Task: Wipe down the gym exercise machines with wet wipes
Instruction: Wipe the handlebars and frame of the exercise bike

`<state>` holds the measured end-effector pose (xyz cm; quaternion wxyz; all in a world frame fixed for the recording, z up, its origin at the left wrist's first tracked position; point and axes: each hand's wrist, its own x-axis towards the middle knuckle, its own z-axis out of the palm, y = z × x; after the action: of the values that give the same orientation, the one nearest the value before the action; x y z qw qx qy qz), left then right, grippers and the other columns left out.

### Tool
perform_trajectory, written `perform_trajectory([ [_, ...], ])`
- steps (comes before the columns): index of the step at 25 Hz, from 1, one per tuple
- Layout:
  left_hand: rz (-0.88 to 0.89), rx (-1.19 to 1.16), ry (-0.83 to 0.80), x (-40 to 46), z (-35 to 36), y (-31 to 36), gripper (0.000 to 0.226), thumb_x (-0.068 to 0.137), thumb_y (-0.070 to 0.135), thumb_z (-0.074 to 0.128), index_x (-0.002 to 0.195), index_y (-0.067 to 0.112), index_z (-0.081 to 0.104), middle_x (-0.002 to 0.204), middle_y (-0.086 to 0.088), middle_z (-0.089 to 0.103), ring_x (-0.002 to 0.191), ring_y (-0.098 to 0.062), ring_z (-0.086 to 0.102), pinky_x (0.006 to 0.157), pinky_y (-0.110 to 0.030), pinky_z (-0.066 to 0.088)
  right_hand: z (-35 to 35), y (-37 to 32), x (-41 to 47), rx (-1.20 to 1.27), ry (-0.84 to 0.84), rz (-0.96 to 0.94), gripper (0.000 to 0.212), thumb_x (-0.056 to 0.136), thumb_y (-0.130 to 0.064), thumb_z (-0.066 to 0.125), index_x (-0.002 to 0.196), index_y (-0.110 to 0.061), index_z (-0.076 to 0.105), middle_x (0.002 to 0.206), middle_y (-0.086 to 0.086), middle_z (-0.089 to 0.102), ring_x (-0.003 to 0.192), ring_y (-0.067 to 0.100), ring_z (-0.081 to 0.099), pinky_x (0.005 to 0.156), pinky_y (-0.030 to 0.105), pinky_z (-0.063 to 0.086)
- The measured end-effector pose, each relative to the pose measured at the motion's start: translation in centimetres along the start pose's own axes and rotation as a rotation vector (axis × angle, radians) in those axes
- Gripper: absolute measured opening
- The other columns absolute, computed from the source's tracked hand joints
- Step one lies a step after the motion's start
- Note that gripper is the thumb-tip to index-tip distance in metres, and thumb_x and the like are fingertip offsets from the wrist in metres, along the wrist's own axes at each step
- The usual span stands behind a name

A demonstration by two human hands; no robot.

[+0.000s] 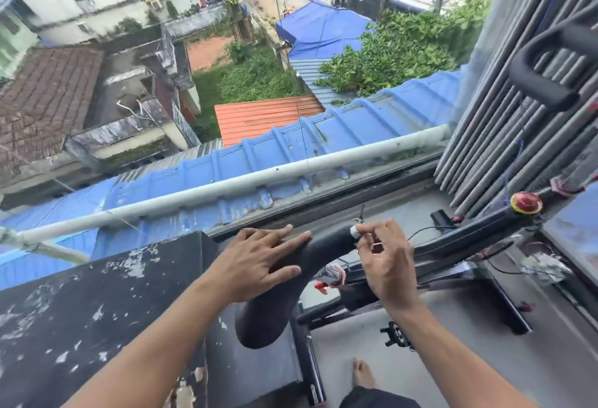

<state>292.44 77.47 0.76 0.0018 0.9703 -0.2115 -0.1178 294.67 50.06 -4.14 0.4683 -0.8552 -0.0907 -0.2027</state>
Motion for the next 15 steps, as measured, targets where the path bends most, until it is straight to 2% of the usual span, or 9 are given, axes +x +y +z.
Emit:
perform_trajectory([
  [3, 0.07, 0.002, -0.02, -1.0, -0.3, -1.9, 0.067, 0.094, 0.087, 0.005, 0.155, 0.064, -0.012, 0.173, 0.015, 0.017, 0.155, -0.011, 0.025, 0.122, -0.04, 0.022, -0.1, 0.2, -0.1, -0.02, -0.017, 0.028, 0.022, 0.085, 0.007, 0.07, 0.099, -0.01, 0.071, 0.092, -0.002, 0.057, 0.082, -0.001, 0.058, 0.079, 0.006, 0.047],
  [6, 0.113, 0.009, 0.065, -0.9, 0.5, -2.3, 0.066, 0.098, 0.084, 0.012, 0.158, 0.062, -0.004, 0.167, 0.016, 0.032, 0.149, -0.011, 0.037, 0.114, -0.038, 0.029, -0.1, -0.3, -0.1, -0.036, -0.007, 0.067, 0.023, 0.084, 0.008, 0.071, 0.098, -0.01, 0.071, 0.092, -0.002, 0.058, 0.084, -0.003, 0.059, 0.077, 0.005, 0.047],
  [10, 0.173, -0.015, 0.162, -0.5, 1.3, -2.7, 0.063, 0.101, 0.079, 0.017, 0.159, 0.06, 0.003, 0.16, 0.015, 0.044, 0.14, -0.012, 0.048, 0.108, -0.038, 0.038, 1.2, -1.5, -1.3, -0.088, 0.159, 0.106, 0.028, 0.081, 0.013, 0.071, 0.096, -0.012, 0.071, 0.089, -0.002, 0.06, 0.086, -0.013, 0.055, 0.082, -0.001, 0.039],
  [12, 0.229, -0.023, 0.177, -0.4, 1.3, -3.3, 0.061, 0.102, 0.078, 0.017, 0.159, 0.061, 0.003, 0.16, 0.012, 0.045, 0.14, -0.014, 0.049, 0.108, -0.038, 0.042, 2.1, -2.3, -2.3, -0.106, 0.218, 0.133, 0.029, 0.081, 0.012, 0.071, 0.095, -0.013, 0.069, 0.088, -0.002, 0.061, 0.085, -0.012, 0.054, 0.083, 0.0, 0.038],
  [15, 0.352, -0.063, 0.123, 0.0, 0.9, -5.2, 0.06, 0.1, 0.08, 0.015, 0.156, 0.065, 0.0, 0.166, 0.011, 0.036, 0.146, -0.015, 0.043, 0.113, -0.036, 0.038, 4.9, -5.2, -5.0, -0.123, 0.244, 0.183, 0.03, 0.082, 0.009, 0.072, 0.093, -0.018, 0.068, 0.089, -0.007, 0.061, 0.081, -0.004, 0.056, 0.081, 0.004, 0.042],
])
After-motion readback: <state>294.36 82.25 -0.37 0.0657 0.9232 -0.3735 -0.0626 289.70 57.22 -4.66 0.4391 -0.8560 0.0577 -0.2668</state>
